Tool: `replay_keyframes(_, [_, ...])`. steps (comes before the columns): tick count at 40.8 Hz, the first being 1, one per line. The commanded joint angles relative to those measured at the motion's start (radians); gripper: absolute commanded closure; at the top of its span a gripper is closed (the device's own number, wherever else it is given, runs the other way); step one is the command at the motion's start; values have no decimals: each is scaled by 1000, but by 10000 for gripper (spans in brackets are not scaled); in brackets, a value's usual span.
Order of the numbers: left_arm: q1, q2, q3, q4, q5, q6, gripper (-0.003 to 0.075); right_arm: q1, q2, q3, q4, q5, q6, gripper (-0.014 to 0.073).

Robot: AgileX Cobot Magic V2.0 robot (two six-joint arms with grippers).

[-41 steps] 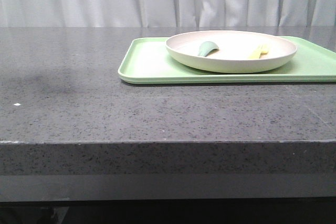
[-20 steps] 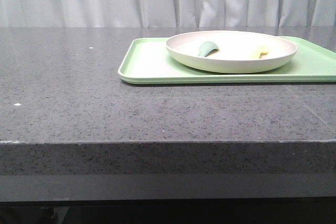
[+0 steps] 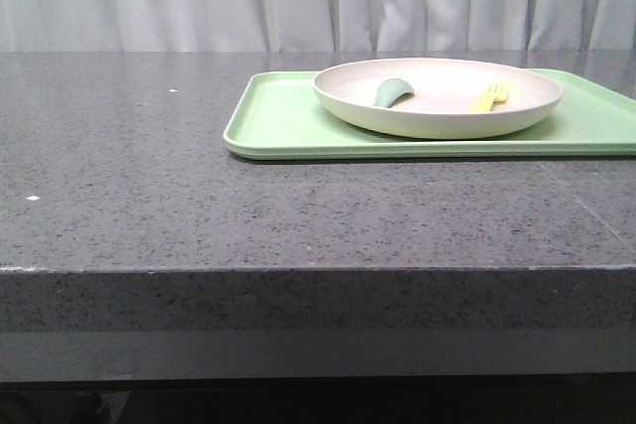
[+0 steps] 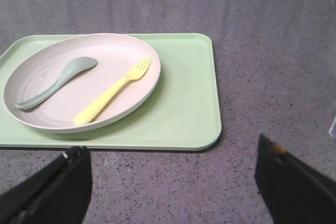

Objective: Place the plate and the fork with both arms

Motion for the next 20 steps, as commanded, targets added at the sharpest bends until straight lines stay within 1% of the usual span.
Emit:
replay_keyframes(1, [0, 9, -24, -4, -80, -1, 738, 3, 73, -81, 3, -71, -7, -57])
replay_keyframes(7, [0, 9, -24, -4, -80, -1, 738, 27, 219, -202, 3, -3, -7, -57])
replay_keyframes(15, [0, 9, -24, -4, -80, -1, 738, 147, 440, -382, 13, 76, -6, -57])
replay_keyframes(20, [0, 9, -24, -4, -80, -1, 738, 195, 585, -523, 24, 154, 11, -57])
